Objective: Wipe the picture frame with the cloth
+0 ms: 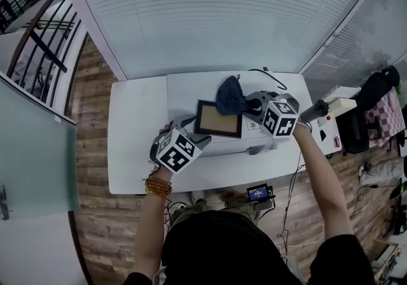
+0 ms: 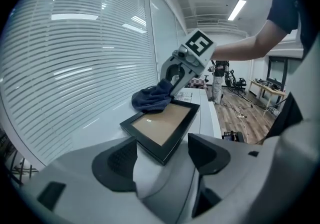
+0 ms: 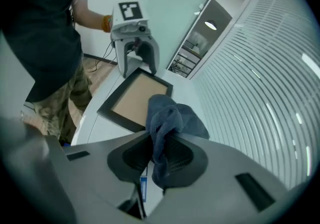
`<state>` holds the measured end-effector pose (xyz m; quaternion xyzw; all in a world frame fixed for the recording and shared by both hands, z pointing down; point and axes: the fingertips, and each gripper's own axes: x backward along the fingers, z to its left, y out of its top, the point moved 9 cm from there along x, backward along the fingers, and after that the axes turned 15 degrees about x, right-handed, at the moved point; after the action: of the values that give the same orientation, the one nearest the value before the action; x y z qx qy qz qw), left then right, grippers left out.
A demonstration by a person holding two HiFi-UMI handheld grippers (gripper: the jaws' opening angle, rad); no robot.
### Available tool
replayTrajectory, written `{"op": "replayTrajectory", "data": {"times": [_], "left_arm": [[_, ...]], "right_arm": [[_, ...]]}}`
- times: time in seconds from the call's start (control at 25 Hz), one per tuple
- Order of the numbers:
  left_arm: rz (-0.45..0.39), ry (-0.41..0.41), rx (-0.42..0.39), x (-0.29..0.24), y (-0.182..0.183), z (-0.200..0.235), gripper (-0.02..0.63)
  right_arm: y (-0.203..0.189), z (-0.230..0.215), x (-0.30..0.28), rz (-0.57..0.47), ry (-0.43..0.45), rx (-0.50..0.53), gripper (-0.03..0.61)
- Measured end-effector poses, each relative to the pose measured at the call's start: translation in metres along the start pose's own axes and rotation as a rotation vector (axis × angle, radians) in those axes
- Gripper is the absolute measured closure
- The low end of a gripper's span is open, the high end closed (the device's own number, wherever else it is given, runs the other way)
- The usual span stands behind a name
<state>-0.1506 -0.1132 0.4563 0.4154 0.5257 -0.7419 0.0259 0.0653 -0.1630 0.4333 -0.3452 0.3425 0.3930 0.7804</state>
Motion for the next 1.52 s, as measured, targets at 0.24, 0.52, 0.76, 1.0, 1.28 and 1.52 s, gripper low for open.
{"op": "replayTrajectory", "data": {"times": [0.24,0.52,0.76,1.0,1.28,1.52], "left_arm": [[0.025,0.016,0.041,-0.001,0.005,0.001,0.282],[0.040,0.018,0.059,-0.003,0.006,0.002,0.279],[0.052,0.018,0.071,-0.003,0.008,0.005,0.279],[0.052,0.020,0.077,-0.003,0.008,0.005,0.281],[-0.054,0.006,0.037,0.003,-0.002,-0.003,0.279],[-0.507,-0.273,0.146,0.079,0.021,-0.024,0.259]], "right_arm": [[0.016,0.016,-0.004,0.069,-0.024,0.117,0.534],[0.025,0.026,0.002,0.000,-0.022,0.012,0.534],[0.035,0.045,0.010,-0.101,-0.063,-0.112,0.534],[0.061,0.061,0.010,-0.175,-0.048,-0.134,0.534],[0.074,0.055,0.048,-0.544,-0.196,-0.394,0.534],[0.099,0.041,0.107,-0.704,-0.422,-0.430,0.534]]}}
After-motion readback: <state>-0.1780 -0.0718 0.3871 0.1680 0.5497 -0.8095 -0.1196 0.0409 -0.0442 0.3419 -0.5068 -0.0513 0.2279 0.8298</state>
